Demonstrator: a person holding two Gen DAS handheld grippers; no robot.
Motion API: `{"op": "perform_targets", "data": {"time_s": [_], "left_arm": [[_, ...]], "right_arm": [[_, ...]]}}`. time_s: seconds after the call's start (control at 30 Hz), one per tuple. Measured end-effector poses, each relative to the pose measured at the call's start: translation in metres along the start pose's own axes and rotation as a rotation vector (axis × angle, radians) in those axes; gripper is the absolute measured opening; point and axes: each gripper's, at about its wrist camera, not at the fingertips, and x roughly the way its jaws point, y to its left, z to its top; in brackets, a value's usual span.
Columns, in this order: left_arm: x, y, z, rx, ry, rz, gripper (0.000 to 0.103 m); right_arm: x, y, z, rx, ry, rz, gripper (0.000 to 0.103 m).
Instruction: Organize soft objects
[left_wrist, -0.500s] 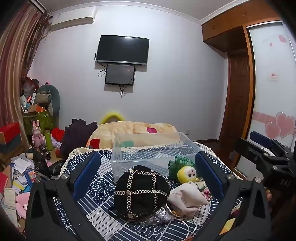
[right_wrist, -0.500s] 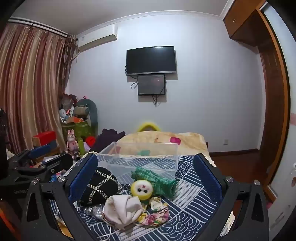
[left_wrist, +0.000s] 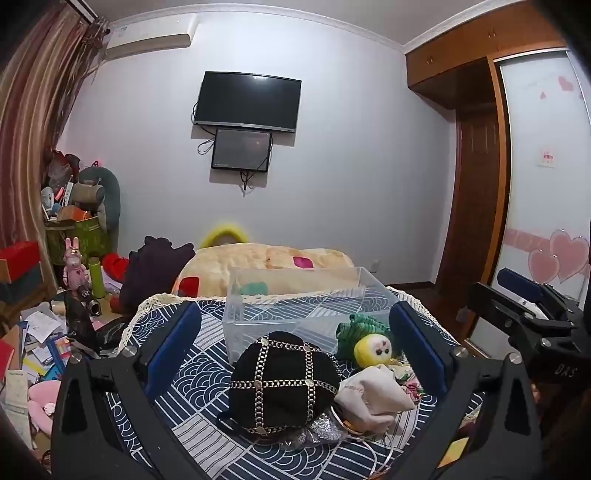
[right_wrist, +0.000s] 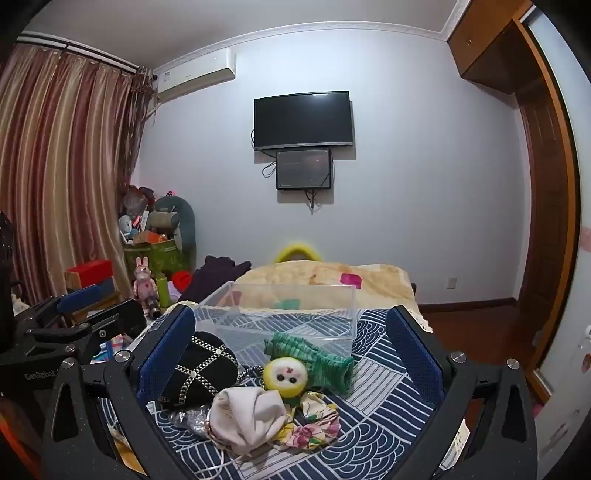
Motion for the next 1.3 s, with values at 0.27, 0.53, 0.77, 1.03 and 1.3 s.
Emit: {"op": "perform_targets", "data": {"time_s": [0.27,0.53,0.77,1.03,1.3], "left_arm": [[-0.005,0.0012,0.0006,-0.002,-0.005,0.005,0.103],[-0.0075,0.0009,0.002,0.003,-0.007,0.003,0.103],[-0.0079,0.0,0.0006,0.003,-0.008,0.002,0.103],[-0.0085,-0.0001,0.0016,0.003,-0.008,0.002,0.103],[-0.0093,-0.004,0.0028,0.015,-0.014,0.01,0.103]], "right_arm": [[-0.0018,0.0035,-0.001,-0.001,-0.002,0.001,0.103],[-0.0063,0.0045,0.001,0.001,0.0,0.001,0.103],[-0.0043,0.0045,0.0028,0.002,-0.001,0.002,0.103],[-0.0046,0.0047,0.0026,0.001,0.0,0.001,0.103],[-0.0048,0.0036,0.0036,0.002,-0.003,0.003,0.103]]}}
